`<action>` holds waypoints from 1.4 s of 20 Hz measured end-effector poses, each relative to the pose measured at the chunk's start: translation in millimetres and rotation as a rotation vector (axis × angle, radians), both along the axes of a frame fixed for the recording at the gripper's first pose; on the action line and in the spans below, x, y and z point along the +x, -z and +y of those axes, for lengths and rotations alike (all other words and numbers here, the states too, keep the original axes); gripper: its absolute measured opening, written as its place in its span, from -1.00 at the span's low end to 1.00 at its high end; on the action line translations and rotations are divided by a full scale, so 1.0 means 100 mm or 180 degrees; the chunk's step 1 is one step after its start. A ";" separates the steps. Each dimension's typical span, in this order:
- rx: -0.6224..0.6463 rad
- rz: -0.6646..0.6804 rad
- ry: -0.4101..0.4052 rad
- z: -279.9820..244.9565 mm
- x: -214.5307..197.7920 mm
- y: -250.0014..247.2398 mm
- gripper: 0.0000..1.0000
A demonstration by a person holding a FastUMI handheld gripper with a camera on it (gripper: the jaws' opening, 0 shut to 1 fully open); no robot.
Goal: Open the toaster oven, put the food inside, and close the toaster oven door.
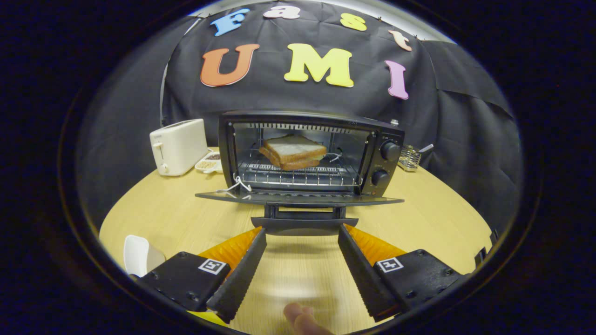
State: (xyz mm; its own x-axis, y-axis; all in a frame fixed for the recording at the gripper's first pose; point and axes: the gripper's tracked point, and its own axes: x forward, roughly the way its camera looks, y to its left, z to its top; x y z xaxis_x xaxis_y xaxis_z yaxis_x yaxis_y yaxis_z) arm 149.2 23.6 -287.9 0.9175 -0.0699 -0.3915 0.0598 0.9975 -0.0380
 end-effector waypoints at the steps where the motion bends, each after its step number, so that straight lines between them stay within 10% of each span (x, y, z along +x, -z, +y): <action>1: 0.0068 -0.0023 -0.0002 0.01 0.17 -0.11 1.00; 14: -0.0093 -0.0492 0.0071 -0.03 0.48 -1.07 1.00; 28: -0.0045 -0.1483 0.0229 -0.45 -1.29 -3.15 1.00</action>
